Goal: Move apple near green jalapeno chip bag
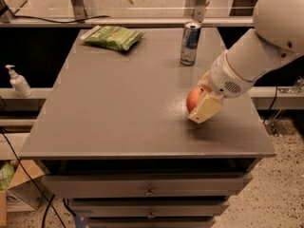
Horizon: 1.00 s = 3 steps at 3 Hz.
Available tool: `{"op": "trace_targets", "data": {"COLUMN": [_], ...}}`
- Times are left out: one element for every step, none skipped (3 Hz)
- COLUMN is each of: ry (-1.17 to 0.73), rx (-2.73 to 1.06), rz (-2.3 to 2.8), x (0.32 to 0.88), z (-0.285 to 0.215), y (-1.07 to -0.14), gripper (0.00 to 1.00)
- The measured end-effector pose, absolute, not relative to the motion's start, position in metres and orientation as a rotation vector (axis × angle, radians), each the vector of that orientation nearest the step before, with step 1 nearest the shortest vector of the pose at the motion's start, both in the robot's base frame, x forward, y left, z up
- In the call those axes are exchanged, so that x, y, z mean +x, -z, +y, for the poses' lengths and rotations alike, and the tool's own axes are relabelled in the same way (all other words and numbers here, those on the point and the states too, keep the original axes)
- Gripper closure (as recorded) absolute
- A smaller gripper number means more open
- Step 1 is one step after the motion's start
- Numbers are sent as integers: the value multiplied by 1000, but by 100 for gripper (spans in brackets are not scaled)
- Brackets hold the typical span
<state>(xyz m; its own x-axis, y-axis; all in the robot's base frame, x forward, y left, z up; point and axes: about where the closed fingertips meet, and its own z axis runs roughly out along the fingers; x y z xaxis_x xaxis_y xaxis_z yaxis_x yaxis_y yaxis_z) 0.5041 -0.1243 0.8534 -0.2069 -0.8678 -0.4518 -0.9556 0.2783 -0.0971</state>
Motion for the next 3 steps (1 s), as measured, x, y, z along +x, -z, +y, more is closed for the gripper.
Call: {"op": "trace_targets", "data": {"ry": [-243,-202,-203], "rx": [-1603,-1580,-1523], "rz": [2135,2073,1996], "x": [523,564,613], "z": [-124,-112,-95], "y": [-851,-856,-862], "gripper": [100,100,100]}}
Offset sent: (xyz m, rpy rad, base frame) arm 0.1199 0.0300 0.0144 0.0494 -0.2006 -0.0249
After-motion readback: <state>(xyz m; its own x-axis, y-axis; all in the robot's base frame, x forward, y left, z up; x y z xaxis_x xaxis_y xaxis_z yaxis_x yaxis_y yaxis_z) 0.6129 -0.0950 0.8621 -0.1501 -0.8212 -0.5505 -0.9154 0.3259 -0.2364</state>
